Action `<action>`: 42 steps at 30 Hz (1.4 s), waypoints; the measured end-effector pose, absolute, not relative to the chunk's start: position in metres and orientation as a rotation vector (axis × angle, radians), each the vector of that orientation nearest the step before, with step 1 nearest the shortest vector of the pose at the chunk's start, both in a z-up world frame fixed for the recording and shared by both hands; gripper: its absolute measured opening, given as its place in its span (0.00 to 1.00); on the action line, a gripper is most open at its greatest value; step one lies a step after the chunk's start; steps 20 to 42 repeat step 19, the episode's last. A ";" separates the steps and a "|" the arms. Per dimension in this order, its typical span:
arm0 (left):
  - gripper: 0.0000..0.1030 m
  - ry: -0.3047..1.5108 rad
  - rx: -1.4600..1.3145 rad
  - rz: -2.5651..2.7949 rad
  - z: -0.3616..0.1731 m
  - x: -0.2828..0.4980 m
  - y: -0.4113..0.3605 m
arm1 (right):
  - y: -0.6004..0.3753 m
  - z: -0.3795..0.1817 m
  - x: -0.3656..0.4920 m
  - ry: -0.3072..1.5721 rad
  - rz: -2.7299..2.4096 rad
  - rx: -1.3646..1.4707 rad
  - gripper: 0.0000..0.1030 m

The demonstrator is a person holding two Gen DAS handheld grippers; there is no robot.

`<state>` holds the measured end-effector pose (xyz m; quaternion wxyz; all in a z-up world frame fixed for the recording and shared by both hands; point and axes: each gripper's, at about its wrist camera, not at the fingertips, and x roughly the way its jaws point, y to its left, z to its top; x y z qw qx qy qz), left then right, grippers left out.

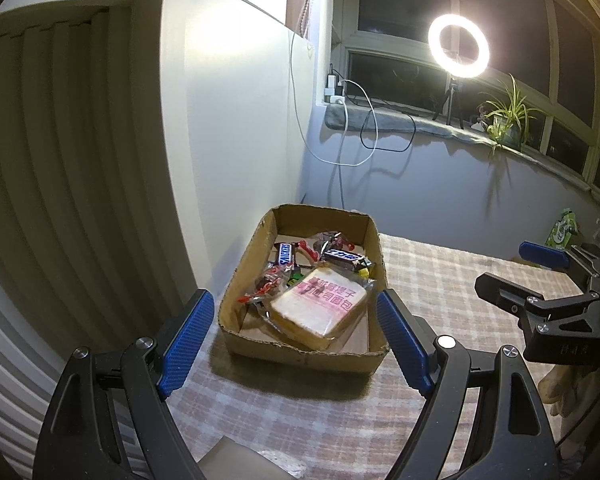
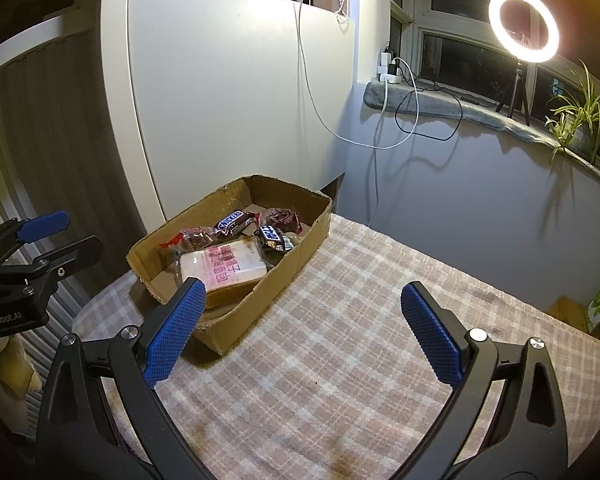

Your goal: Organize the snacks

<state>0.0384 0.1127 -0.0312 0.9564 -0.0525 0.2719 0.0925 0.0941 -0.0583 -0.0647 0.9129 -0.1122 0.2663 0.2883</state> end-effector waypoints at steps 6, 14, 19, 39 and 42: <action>0.81 0.549 -0.103 0.188 -0.030 0.037 0.111 | -0.057 -0.065 0.091 0.546 0.594 -0.234 0.97; 0.81 0.551 -0.104 0.188 -0.030 0.035 0.110 | -0.057 -0.065 0.091 0.547 0.593 -0.234 0.97; 0.81 0.544 -0.091 0.189 -0.030 0.033 0.107 | -0.061 -0.064 0.088 0.551 0.589 -0.229 0.97; 0.81 0.544 -0.091 0.189 -0.030 0.033 0.107 | -0.061 -0.064 0.088 0.551 0.589 -0.229 0.97; 0.81 0.544 -0.091 0.189 -0.030 0.033 0.107 | -0.061 -0.064 0.088 0.551 0.589 -0.229 0.97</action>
